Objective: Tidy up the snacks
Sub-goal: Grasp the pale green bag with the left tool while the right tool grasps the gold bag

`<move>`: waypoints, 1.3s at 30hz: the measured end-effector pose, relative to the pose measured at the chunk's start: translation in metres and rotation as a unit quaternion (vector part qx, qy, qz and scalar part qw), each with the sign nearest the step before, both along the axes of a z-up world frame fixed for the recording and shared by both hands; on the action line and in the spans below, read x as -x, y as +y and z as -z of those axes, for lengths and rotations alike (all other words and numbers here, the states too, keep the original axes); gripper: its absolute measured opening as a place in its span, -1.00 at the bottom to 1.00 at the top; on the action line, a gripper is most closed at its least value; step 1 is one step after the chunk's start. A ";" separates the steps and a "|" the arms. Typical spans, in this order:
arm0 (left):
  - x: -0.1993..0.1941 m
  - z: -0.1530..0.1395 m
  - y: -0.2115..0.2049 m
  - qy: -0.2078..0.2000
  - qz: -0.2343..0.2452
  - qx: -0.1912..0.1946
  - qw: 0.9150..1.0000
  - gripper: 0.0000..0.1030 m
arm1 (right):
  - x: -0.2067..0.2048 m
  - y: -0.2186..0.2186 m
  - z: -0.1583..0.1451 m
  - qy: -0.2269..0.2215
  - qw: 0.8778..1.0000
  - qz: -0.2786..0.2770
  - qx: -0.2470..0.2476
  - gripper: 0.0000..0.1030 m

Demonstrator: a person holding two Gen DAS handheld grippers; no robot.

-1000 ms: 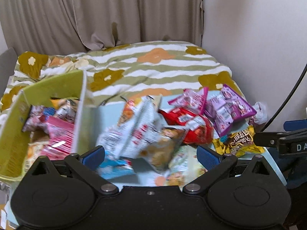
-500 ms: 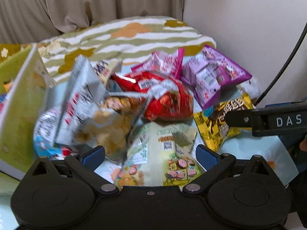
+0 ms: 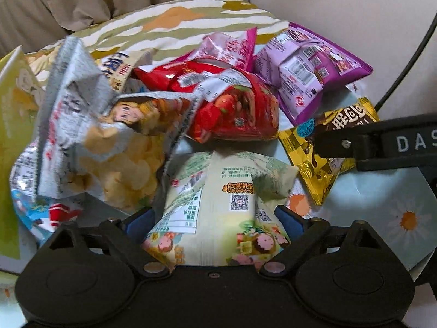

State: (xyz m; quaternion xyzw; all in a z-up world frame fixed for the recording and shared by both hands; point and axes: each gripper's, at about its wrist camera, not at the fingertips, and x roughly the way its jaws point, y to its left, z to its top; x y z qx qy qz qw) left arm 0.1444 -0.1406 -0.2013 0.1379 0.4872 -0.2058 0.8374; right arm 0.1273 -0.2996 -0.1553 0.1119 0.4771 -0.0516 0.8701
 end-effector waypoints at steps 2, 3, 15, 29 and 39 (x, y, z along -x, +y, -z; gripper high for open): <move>-0.001 0.004 -0.003 0.014 0.010 0.000 1.000 0.73 | -0.004 0.002 0.002 0.004 1.000 -0.002 0.000 1.00; -0.001 0.006 -0.004 0.019 0.011 -0.002 1.000 0.71 | -0.005 0.003 0.004 0.005 1.000 -0.002 0.001 1.00; 0.006 0.000 0.008 0.032 0.008 0.008 0.999 0.28 | -0.023 0.001 0.021 0.038 0.999 -0.002 -0.009 0.73; 0.023 -0.011 0.013 0.021 -0.004 0.016 1.000 0.26 | -0.014 -0.004 0.022 0.043 0.999 -0.007 -0.007 0.30; 0.042 -0.048 0.023 -0.015 -0.027 0.027 0.999 0.26 | 0.014 -0.001 -0.014 0.024 0.999 -0.017 -0.022 0.28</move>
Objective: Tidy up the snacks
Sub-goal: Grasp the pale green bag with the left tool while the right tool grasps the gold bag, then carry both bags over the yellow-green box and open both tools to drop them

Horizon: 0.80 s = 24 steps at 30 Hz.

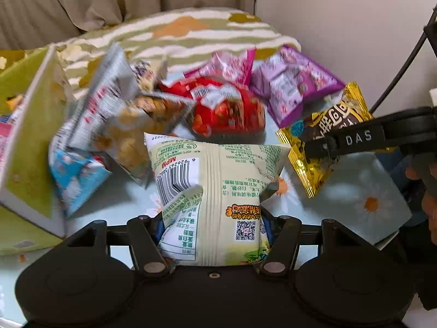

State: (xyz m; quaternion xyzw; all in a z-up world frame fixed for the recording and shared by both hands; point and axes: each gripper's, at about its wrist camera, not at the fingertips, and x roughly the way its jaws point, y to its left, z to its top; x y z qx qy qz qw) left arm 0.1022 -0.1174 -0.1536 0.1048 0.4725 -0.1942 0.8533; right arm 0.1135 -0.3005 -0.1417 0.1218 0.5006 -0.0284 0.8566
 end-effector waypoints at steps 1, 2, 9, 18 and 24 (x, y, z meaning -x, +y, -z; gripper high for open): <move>0.002 -0.006 0.002 -0.007 -0.004 0.002 1.000 0.26 | 0.002 0.002 -0.006 -0.005 1.000 -0.003 -0.001 0.28; 0.004 -0.012 0.004 -0.014 -0.008 0.004 1.000 0.26 | 0.005 0.003 -0.013 -0.010 1.000 -0.007 -0.002 0.28; 0.011 -0.055 0.029 -0.071 -0.065 0.008 0.995 0.26 | 0.011 0.022 -0.056 -0.047 0.998 -0.039 -0.012 0.28; 0.003 -0.106 0.096 -0.133 -0.171 0.000 0.976 0.26 | -0.013 0.082 -0.109 -0.117 0.984 -0.129 -0.026 0.28; -0.019 -0.134 0.156 -0.151 -0.204 -0.012 0.967 0.26 | -0.044 0.140 -0.136 -0.149 0.974 -0.165 -0.050 0.28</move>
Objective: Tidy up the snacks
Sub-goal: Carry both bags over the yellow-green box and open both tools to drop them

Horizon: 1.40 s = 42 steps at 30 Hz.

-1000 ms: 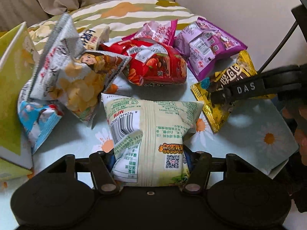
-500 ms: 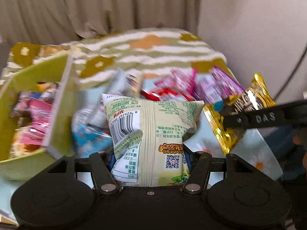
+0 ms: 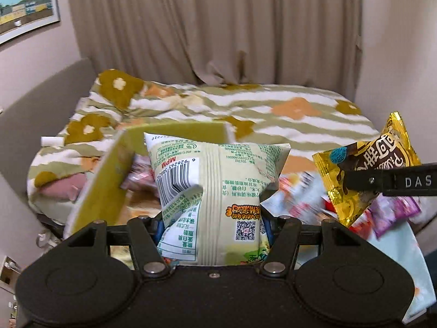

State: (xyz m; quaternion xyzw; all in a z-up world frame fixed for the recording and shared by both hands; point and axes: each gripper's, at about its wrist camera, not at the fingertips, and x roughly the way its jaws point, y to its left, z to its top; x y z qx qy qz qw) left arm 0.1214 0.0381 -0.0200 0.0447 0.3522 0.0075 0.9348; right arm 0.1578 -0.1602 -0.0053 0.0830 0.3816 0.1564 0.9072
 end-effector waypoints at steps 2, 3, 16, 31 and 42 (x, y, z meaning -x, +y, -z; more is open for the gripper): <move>-0.013 -0.006 0.024 -0.001 -0.011 0.005 1.000 0.26 | -0.014 0.025 -0.005 -0.003 1.000 -0.008 -0.007 0.28; -0.018 -0.008 0.034 0.000 -0.014 0.006 1.000 0.26 | -0.022 0.038 -0.007 -0.001 1.000 -0.011 -0.011 0.28; -0.123 0.028 0.139 0.066 0.004 0.010 0.998 0.28 | -0.113 0.166 0.004 0.019 1.000 0.005 -0.008 0.28; -0.127 0.065 0.153 0.083 0.081 -0.021 0.993 1.00 | -0.136 0.193 0.032 0.071 0.995 0.070 0.019 0.28; -0.124 0.039 0.161 0.058 0.048 -0.003 0.997 1.00 | -0.164 0.206 0.023 0.065 0.997 0.034 0.005 0.30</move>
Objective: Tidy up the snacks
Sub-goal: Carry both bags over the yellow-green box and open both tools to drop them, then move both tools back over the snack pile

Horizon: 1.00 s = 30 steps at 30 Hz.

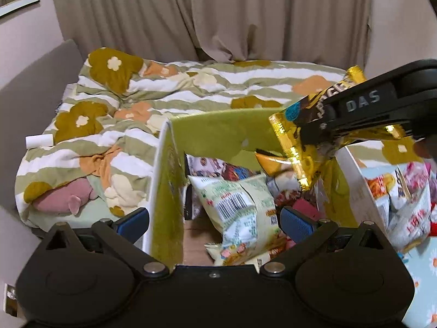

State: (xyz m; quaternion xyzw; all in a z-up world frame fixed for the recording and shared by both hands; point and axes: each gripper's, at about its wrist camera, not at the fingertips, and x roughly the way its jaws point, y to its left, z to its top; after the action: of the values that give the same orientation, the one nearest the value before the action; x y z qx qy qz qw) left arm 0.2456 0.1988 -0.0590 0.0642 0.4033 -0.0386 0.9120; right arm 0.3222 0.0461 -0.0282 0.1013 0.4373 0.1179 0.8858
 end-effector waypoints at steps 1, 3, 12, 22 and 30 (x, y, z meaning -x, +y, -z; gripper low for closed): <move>-0.001 -0.001 0.001 -0.001 -0.002 0.001 1.000 1.00 | -0.004 0.003 0.000 0.000 1.000 -0.005 0.001 0.30; -0.004 -0.002 0.001 -0.002 -0.006 -0.002 1.000 1.00 | -0.009 0.007 0.003 0.001 1.000 -0.008 0.000 0.34; -0.008 0.005 0.003 0.011 -0.014 0.002 1.000 1.00 | -0.010 -0.001 0.012 -0.008 1.000 0.008 -0.012 1.00; 0.007 -0.015 -0.001 -0.011 -0.010 0.005 1.000 1.00 | 0.015 -0.009 -0.007 -0.028 0.999 0.008 -0.012 1.00; 0.031 -0.043 -0.002 -0.037 0.002 0.004 0.999 1.00 | 0.052 -0.015 -0.034 -0.053 0.999 0.011 -0.008 1.00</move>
State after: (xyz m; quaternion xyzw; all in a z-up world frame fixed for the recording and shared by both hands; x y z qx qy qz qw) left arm 0.2141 0.1965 -0.0164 0.0629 0.3688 -0.0398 0.9265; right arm 0.2699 0.0315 0.0063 0.1073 0.3880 0.1170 0.9079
